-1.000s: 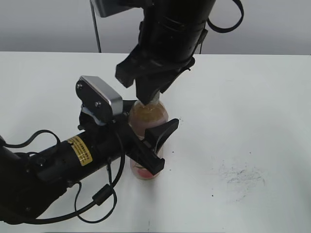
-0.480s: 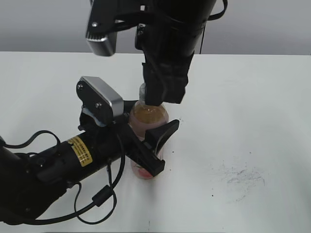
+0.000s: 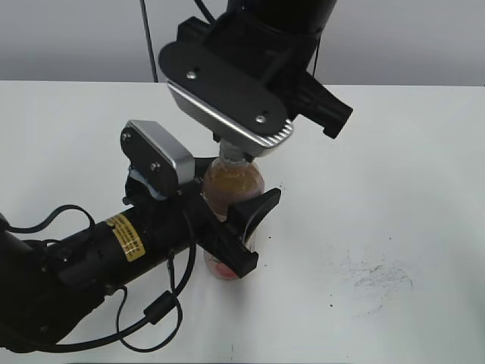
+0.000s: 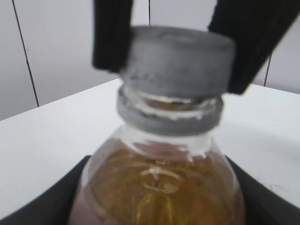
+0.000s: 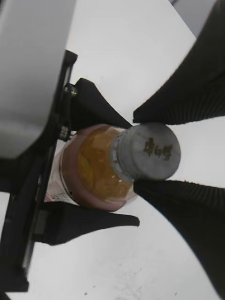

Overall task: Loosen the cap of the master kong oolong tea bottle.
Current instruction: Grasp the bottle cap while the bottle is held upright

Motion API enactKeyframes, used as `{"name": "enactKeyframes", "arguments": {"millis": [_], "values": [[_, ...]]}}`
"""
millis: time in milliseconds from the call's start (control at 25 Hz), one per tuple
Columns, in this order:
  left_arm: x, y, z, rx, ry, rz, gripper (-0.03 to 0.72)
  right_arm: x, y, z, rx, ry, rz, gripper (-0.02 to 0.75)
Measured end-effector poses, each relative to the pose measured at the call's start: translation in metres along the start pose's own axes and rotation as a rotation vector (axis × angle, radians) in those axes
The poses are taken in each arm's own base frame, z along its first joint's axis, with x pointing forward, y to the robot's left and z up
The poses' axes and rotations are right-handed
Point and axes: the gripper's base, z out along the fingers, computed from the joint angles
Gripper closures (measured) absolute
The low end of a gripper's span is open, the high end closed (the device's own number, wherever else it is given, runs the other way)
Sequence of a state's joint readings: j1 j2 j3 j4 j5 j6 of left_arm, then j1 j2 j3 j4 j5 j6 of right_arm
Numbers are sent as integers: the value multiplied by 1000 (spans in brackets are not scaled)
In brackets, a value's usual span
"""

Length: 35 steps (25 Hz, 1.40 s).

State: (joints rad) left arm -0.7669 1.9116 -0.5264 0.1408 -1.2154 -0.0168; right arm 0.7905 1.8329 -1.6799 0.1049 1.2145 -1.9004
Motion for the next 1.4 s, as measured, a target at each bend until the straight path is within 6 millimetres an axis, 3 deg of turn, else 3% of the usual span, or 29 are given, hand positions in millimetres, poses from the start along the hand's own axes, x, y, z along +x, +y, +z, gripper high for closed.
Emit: {"name": "enactKeyframes", "arguments": {"millis": [320, 600, 1400], "values": [[0, 0, 0, -6, 0, -3, 242, 0, -1, 0, 15, 2, -458, 465], [0, 1, 0, -10, 0, -5, 242, 0, -2, -1, 24, 6, -723, 465], [0, 1, 0, -16, -1, -7, 242, 0, -6, -4, 30, 7, -878, 465]]}}
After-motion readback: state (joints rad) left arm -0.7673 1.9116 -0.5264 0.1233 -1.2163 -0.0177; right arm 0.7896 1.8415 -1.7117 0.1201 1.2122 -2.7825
